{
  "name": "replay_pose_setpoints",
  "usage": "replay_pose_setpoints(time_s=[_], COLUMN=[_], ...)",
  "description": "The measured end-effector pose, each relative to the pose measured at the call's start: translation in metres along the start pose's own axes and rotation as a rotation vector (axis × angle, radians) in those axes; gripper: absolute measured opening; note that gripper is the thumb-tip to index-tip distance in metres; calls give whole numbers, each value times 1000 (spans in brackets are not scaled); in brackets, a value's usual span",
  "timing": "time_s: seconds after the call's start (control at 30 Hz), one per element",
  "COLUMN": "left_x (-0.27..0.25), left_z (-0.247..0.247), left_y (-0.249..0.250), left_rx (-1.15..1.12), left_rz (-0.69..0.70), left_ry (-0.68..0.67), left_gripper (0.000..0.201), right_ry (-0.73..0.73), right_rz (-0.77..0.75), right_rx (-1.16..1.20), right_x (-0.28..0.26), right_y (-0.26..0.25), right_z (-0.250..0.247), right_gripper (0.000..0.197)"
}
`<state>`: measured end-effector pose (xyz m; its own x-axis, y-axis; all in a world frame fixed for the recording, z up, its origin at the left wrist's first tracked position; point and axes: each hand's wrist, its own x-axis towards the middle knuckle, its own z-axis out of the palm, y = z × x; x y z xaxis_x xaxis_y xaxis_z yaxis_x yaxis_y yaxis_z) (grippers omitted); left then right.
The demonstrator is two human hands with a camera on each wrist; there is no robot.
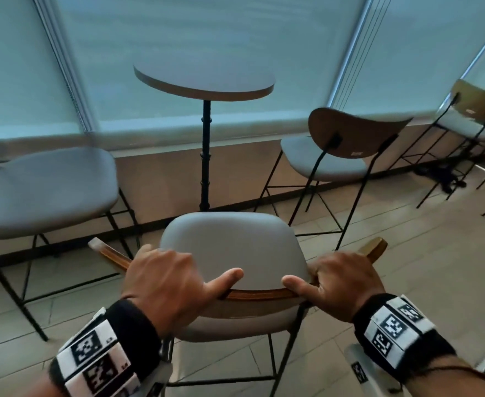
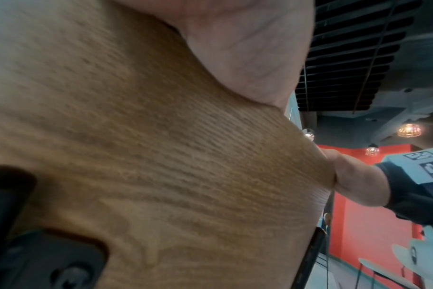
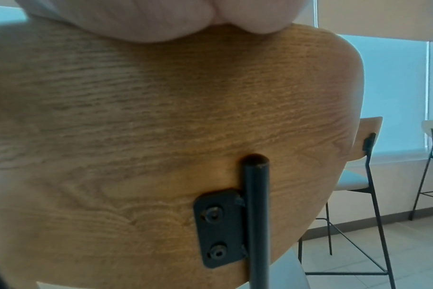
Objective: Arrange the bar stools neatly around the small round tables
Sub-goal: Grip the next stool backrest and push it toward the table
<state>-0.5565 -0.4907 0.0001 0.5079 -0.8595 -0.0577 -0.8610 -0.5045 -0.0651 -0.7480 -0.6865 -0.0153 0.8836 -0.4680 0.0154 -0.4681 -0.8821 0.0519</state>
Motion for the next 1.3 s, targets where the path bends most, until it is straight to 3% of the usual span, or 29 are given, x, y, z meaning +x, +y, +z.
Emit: replay_pose_setpoints(time_s=[0.57,0.8,1.3], left_x=[62,97,121], left_z=[-11,-10,-12], left_y=[131,163,129], left_rx=[-70,-72,-103], left_rz=[-362,-420,-388], left_ry=[50,104,147], left_gripper=[97,100,87], right_ry=[4,36,107], right_rz=[-367,-438,-391], right_rx=[-41,-11,-1], right_x=[77,112,123], right_y=[152,201,183], right_z=[0,5,14], right_gripper=[99,100,104])
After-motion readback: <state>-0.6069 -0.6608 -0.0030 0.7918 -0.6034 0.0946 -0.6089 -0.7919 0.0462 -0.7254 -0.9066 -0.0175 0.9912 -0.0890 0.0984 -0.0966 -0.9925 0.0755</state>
